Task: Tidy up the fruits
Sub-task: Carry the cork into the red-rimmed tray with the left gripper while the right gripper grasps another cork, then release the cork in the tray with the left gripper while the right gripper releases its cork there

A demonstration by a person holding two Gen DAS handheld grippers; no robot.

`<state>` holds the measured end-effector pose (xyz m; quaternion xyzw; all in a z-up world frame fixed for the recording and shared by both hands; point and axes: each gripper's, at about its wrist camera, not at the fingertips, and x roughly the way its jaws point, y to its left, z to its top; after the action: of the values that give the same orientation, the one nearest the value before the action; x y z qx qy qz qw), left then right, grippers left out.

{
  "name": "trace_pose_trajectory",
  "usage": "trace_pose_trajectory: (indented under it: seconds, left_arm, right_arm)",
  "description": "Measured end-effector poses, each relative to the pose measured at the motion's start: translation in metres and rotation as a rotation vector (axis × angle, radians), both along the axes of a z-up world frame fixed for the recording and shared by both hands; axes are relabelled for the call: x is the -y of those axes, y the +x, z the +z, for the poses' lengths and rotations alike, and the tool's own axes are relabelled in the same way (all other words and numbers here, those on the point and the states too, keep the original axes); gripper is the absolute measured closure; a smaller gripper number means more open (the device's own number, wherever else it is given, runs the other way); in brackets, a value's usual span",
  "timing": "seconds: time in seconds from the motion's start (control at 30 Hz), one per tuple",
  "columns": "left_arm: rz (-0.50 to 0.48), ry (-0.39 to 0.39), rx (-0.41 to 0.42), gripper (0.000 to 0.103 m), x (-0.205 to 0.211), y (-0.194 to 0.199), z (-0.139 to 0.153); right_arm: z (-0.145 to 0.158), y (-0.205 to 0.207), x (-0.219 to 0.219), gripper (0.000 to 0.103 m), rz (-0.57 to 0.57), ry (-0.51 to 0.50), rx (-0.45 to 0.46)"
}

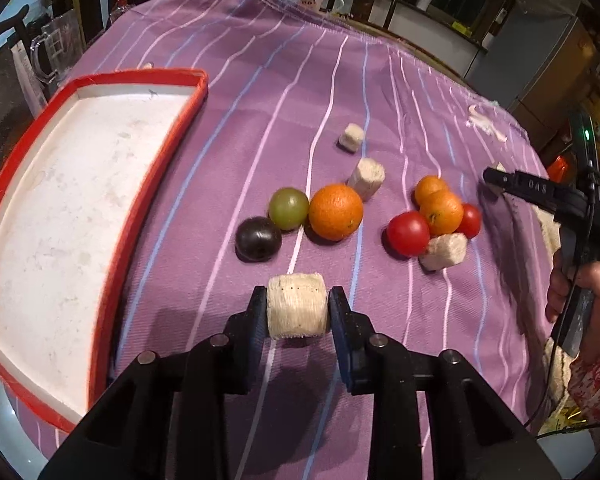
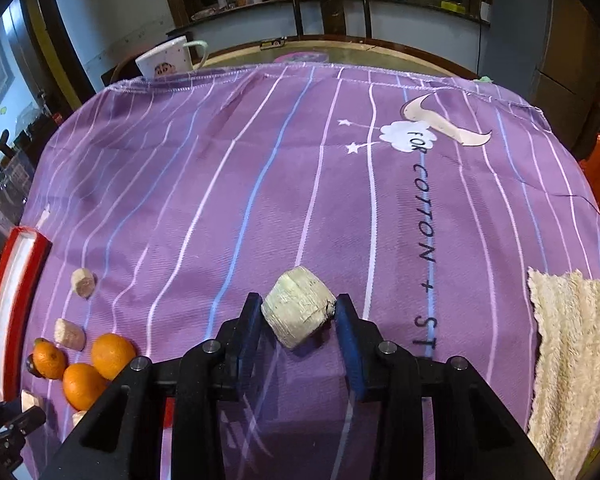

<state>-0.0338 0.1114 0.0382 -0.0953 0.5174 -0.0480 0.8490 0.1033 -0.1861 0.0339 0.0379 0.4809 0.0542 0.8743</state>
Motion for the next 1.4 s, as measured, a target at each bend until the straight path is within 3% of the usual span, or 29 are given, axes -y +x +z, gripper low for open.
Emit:
trace_pose_trajectory:
  seconds: [0.13, 0.33, 0.6, 0.73, 1.0, 1.23, 1.4]
  left_arm:
    - [0.026, -0.03, 0.04, 0.073, -0.019, 0.0, 0.02]
    - [0.106, -0.087, 0.089, 0.073, -0.074, 0.013, 0.045]
    - [0.171, 0.026, 0.071, 0.073, -0.162, 0.055, 0.041]
    - [0.201, 0.036, 0.037, 0.073, -0.2, 0.08, 0.026]
    - [0.199, 0.054, 0.005, 0.073, -0.23, 0.125, 0.0]
    - [0.205, 0.056, -0.007, 0.072, -0.24, 0.136, -0.01]
    - [0.213, 0.028, 0.01, 0.052, -0.244, 0.131, -0.004]
  right_arm:
    - [0.023, -0.017, -0.007, 0.063, 0.016, 0.025, 0.047]
    - [0.055, -0.037, -0.05, 0.063, 0.11, 0.07, 0.089]
    - [0.066, -0.04, -0.172, 0.063, 0.295, 0.189, 0.033]
    - [0.057, -0.034, -0.247, 0.063, 0.381, 0.257, -0.018]
    - [0.029, -0.012, -0.37, 0.062, 0.506, 0.13, -0.003]
    - [0.004, 0.004, -0.393, 0.061, 0.511, 0.066, -0.015]
    - [0.005, -0.003, -0.399, 0.055, 0.549, 0.013, 0.03]
